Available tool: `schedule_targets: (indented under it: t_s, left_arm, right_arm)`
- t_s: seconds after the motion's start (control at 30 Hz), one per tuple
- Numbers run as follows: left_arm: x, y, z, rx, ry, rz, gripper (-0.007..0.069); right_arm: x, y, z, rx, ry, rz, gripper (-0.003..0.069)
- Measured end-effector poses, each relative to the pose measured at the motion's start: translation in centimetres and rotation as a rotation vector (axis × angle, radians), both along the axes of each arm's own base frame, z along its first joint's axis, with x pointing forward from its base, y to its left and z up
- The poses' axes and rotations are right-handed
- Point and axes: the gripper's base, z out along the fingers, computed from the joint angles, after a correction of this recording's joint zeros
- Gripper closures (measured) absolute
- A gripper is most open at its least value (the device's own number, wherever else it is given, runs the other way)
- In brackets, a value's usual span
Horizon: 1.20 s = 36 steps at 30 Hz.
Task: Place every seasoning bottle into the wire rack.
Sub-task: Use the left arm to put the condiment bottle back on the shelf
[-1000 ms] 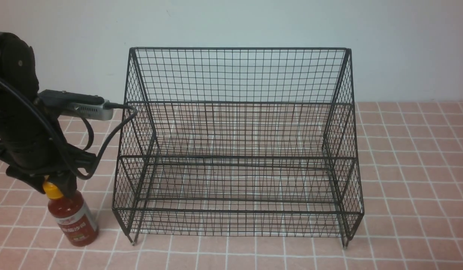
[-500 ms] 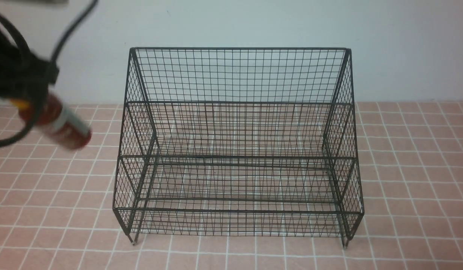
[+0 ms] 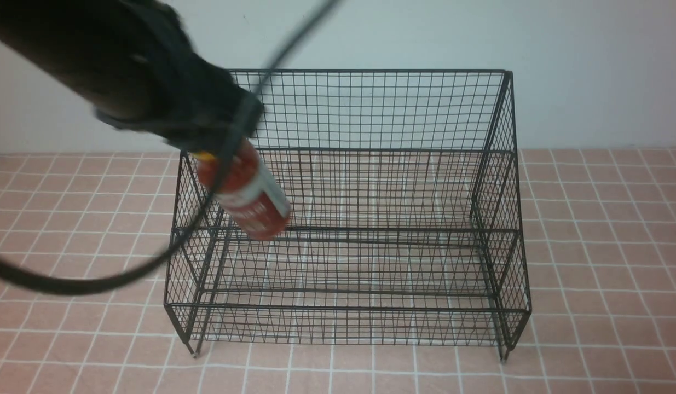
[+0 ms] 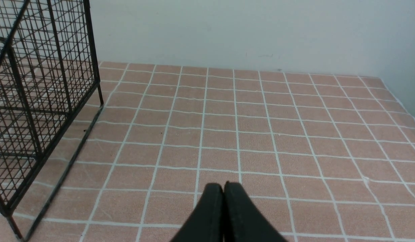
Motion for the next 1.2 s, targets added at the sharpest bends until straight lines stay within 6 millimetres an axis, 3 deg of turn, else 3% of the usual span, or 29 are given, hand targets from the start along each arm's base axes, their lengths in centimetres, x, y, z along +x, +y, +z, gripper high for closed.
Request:
schedule_targets:
  t_s: [0.13, 0.93, 1.2]
  left_arm:
    - [1.0, -1.4, -1.7, 0.026, 0.048, -0.017, 0.0337]
    - [6.5, -5.2, -11.3, 0.157, 0.290, 0.008, 0.0337]
    - [7.0, -5.6, -12.2, 0.164, 0.310, 0.015, 0.0337]
  right_arm:
    - [0.0, 0.0, 0.0, -0.001, 0.000, 0.000, 0.0672]
    - [0.0, 0.0, 0.0, -0.001, 0.000, 0.000, 0.0672]
    - [0.0, 0.0, 0.0, -0.001, 0.000, 0.000, 0.0672]
